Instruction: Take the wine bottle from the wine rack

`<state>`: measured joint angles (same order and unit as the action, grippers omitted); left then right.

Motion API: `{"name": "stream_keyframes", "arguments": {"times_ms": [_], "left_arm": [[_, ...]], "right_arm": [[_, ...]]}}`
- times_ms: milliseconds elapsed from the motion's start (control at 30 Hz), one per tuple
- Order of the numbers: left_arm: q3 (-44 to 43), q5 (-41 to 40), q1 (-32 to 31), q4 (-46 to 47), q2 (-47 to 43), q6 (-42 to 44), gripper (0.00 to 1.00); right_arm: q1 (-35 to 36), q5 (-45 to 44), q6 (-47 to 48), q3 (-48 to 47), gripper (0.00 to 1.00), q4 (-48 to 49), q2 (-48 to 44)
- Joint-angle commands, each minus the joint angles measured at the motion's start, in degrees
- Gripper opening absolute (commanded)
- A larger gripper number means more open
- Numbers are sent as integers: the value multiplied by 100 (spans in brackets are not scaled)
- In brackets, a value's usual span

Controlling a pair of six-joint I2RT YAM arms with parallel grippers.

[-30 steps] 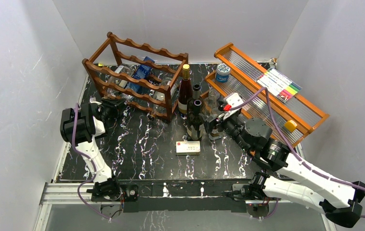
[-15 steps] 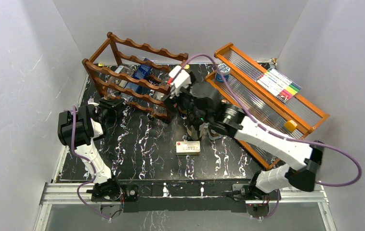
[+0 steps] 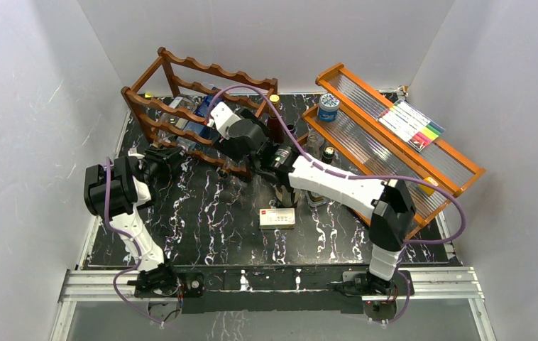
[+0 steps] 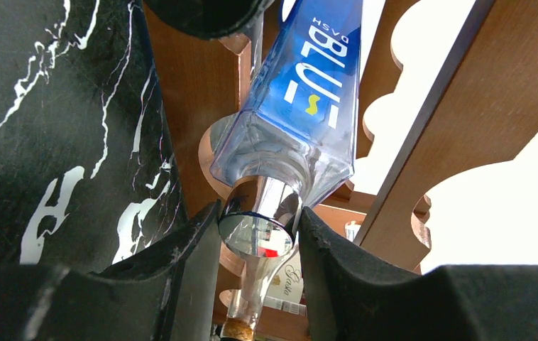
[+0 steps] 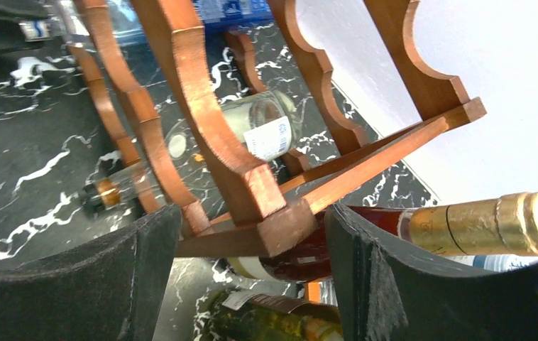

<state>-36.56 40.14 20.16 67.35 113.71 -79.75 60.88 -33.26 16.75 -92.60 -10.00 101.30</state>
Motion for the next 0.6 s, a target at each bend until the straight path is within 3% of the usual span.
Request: {"name": "stream_keyframes", "arguments": {"times_ms": [0,400,567], "left_arm": [[133,204,58,0,36,-22,0],[291,567,75,6,-136,-312,0],[505,811,112,4,-378,-323,0]], "right_arm": [[-67,-619,330,-416,82,515,201],[-353,-572,592,-563,51,1097,808],[-425,-477,551,-702,45,1054,981]]}}
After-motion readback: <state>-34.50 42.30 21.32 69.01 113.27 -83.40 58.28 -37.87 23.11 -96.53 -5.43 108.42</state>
